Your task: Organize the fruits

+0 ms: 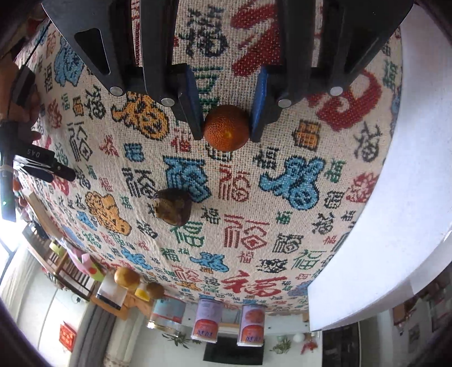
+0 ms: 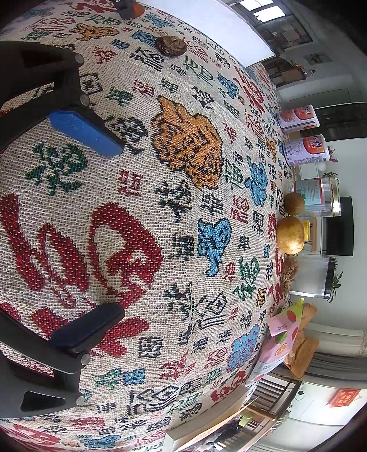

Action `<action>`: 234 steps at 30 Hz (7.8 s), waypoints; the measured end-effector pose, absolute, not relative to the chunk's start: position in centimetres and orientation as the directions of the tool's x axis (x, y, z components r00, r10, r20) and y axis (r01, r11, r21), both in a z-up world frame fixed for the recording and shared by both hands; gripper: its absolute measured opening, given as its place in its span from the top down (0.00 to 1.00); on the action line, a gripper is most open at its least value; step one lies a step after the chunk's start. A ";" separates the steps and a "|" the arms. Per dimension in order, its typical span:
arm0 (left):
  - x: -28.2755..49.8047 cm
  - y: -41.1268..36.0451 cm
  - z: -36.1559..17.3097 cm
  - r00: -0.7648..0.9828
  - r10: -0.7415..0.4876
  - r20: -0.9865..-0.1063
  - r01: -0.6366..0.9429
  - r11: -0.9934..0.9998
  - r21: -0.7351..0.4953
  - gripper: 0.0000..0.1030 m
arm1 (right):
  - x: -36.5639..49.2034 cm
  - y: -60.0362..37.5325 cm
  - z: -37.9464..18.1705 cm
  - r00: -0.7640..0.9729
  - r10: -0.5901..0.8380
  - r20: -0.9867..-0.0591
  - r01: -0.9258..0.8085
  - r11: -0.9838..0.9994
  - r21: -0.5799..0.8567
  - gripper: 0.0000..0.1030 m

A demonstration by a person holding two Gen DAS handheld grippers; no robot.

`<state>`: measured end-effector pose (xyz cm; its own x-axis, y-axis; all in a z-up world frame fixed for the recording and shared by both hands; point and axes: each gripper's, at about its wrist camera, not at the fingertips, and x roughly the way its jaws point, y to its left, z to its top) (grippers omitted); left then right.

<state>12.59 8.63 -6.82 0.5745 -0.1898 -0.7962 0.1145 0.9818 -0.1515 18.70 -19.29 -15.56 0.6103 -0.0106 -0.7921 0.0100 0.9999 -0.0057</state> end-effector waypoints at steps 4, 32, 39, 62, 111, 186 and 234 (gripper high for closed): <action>12.1 9.6 -6.6 0.579 -0.223 -0.784 0.111 0.974 -0.195 0.24 | 18.7 -19.3 -15.5 0.610 -0.012 -0.793 0.009 1.000 -0.008 0.00; 6.1 15.5 2.2 0.603 -0.398 -0.692 0.101 0.898 -0.428 0.72 | 21.3 -1.3 -9.2 0.380 0.453 -0.807 -0.415 0.863 0.289 0.58; 5.2 25.6 10.0 0.737 -0.211 -0.642 -0.024 0.941 -0.337 0.72 | 18.1 5.5 -1.5 0.315 0.585 -0.748 -0.574 0.745 0.340 0.57; 4.6 30.7 6.7 0.711 0.126 -0.691 -0.274 0.956 -0.108 0.08 | 11.6 20.1 0.5 0.294 0.589 -0.753 -0.796 0.587 0.148 0.24; 17.6 3.0 -6.8 0.611 -0.036 -0.791 0.124 0.991 0.051 0.05 | 12.9 -22.5 -15.3 0.611 -0.047 -0.790 0.067 0.998 -0.008 0.00; 18.5 4.1 -8.1 0.601 -0.031 -0.798 0.081 0.996 0.023 0.00 | 18.2 -24.7 -14.7 0.641 0.081 -0.763 -0.021 0.996 0.089 0.13; 30.4 -7.4 -4.2 0.567 -0.223 -0.793 0.320 0.947 -0.037 0.51 | 18.9 -23.8 -15.3 0.624 0.042 -0.780 -0.019 0.999 0.039 0.00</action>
